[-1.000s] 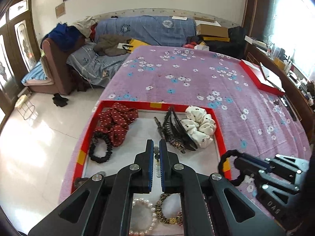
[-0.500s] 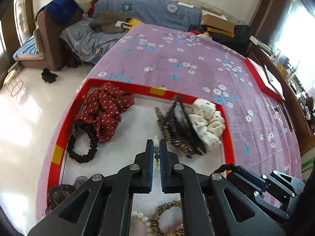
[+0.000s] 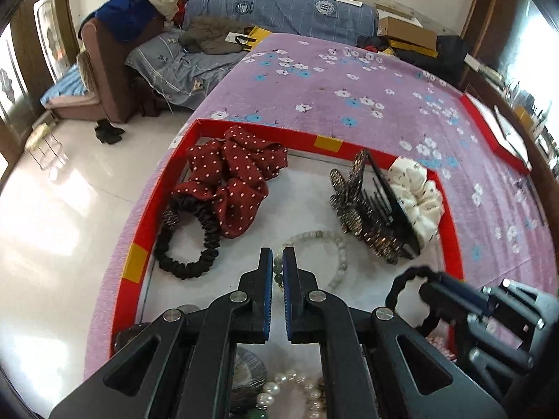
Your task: Organize jewelry
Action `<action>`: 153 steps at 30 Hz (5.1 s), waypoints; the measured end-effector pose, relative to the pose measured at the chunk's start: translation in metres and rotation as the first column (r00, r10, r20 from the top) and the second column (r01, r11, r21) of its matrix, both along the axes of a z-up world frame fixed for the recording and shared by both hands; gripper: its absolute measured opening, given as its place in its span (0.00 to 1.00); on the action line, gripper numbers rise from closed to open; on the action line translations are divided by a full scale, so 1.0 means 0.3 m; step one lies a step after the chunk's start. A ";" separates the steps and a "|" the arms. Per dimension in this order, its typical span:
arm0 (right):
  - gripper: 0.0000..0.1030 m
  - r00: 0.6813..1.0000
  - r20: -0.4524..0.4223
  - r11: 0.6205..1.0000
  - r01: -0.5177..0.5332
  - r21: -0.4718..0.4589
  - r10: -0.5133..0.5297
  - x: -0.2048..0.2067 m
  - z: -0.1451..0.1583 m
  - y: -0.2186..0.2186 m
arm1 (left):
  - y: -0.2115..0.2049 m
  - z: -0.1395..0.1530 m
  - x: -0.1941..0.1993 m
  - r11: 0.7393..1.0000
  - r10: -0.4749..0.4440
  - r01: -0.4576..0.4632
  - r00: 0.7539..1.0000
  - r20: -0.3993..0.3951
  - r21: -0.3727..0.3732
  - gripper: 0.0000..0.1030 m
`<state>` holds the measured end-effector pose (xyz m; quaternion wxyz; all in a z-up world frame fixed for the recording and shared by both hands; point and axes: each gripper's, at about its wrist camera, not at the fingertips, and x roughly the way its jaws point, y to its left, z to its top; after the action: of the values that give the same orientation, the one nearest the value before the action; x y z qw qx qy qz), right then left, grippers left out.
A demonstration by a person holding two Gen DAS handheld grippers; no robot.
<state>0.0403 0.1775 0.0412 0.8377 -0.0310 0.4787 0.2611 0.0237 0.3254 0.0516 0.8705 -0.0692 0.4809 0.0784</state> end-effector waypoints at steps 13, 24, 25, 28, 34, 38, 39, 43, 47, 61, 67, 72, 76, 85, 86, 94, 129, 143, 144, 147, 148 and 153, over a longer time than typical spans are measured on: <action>0.11 0.998 -0.040 0.999 0.040 -0.027 -0.041 0.011 -0.043 -0.015 | -0.001 -0.026 -0.010 0.995 0.021 -0.021 1.000 0.003 0.102 0.05; 0.11 0.998 -0.034 0.998 0.048 -0.048 -0.049 0.016 -0.060 -0.012 | -0.010 -0.052 0.007 0.995 0.020 -0.019 1.000 -0.010 0.100 0.05; 0.11 0.998 -0.038 0.998 0.051 -0.043 -0.052 0.019 -0.061 -0.016 | -0.010 -0.055 0.010 0.995 0.022 -0.021 1.000 -0.011 0.098 0.05; 0.11 0.998 -0.037 0.998 0.050 -0.044 -0.051 0.020 -0.060 -0.018 | -0.010 -0.060 0.014 0.995 0.025 -0.023 1.000 -0.012 0.097 0.05; 0.12 0.999 -0.033 0.998 0.035 -0.042 -0.037 0.016 -0.059 -0.007 | -0.018 -0.061 0.014 0.995 0.020 -0.019 1.000 -0.010 0.100 0.05; 0.12 0.999 -0.031 0.998 0.038 -0.045 -0.039 0.020 -0.061 -0.006 | -0.021 -0.062 0.012 0.996 0.020 -0.019 1.000 -0.012 0.092 0.05; 0.12 0.999 -0.032 0.998 0.039 -0.045 -0.041 0.019 -0.061 -0.008 | -0.023 -0.061 0.012 0.996 0.020 -0.019 1.000 -0.013 0.091 0.05; 0.12 0.999 -0.029 0.998 0.042 -0.047 -0.043 0.020 -0.062 -0.015 | -0.029 -0.058 0.009 0.997 0.020 -0.018 1.000 -0.021 0.077 0.05; 0.30 0.998 -0.038 0.998 0.049 -0.031 -0.050 0.022 -0.058 -0.024 | -0.024 -0.047 0.001 0.998 0.026 -0.025 1.000 -0.016 0.060 0.31; 0.39 0.999 0.012 0.999 0.032 -0.018 -0.032 -0.040 0.009 -0.034 | -0.008 0.044 -0.086 0.997 0.055 -0.057 0.998 0.036 0.045 0.42; 0.40 0.999 0.032 1.000 0.026 -0.018 -0.026 -0.089 0.050 -0.059 | -0.008 0.072 -0.143 0.996 0.073 -0.075 0.996 0.043 0.048 0.53; 0.48 0.997 0.061 0.999 0.043 -0.024 -0.042 -0.148 0.082 -0.110 | -0.029 0.118 -0.224 0.992 0.087 -0.096 0.992 0.093 0.086 0.68; 0.48 0.996 0.063 0.998 0.065 -0.016 -0.064 -0.202 0.097 -0.159 | -0.056 0.156 -0.316 0.984 0.117 -0.135 0.981 0.156 0.113 0.75; 0.52 0.989 0.109 0.995 0.102 -0.023 -0.099 -0.337 0.128 -0.234 | -0.141 0.241 -0.525 0.943 0.191 -0.266 0.925 0.327 0.201 0.91; 0.54 0.987 0.119 0.994 0.106 -0.021 -0.103 -0.356 0.134 -0.244 | -0.159 0.255 -0.555 0.933 0.193 -0.282 0.915 0.353 0.222 0.93; 0.58 0.966 0.219 0.989 0.147 -0.011 -0.141 -0.500 0.187 -0.297 | -0.257 0.350 -0.776 0.885 0.202 -0.387 0.821 0.535 0.260 0.99; 0.76 0.932 0.292 0.961 0.255 -0.108 -0.214 -0.659 0.113 -0.241 | -0.259 0.107 -0.889 0.922 0.243 -0.331 0.900 0.362 0.203 1.00; 0.77 0.934 0.263 0.954 0.277 -0.113 -0.240 -0.621 0.075 -0.256 | -0.281 0.054 -0.823 0.940 0.206 -0.271 0.935 0.288 0.208 1.00; 0.77 0.934 0.263 0.954 0.277 -0.113 -0.240 -0.620 0.074 -0.256 | -0.279 0.051 -0.820 0.940 0.206 -0.270 0.936 0.284 0.207 1.00; 0.77 0.935 0.262 0.953 0.278 -0.118 -0.240 -0.617 0.071 -0.255 | -0.271 0.045 -0.816 0.942 0.212 -0.271 0.938 0.274 0.197 1.00; 0.77 0.935 0.259 0.954 0.278 -0.118 -0.240 -0.615 0.070 -0.256 | -0.267 0.043 -0.815 0.942 0.215 -0.272 0.938 0.271 0.194 1.00; 0.77 0.935 0.258 0.953 0.281 -0.115 -0.244 -0.610 0.070 -0.260 | -0.261 0.037 -0.808 0.941 0.221 -0.276 0.939 0.264 0.196 1.00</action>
<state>-0.1428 0.0996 0.0621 0.9122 -0.0609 0.3916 0.1043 -0.2187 0.2472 0.0626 0.9070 -0.0375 0.3479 0.2345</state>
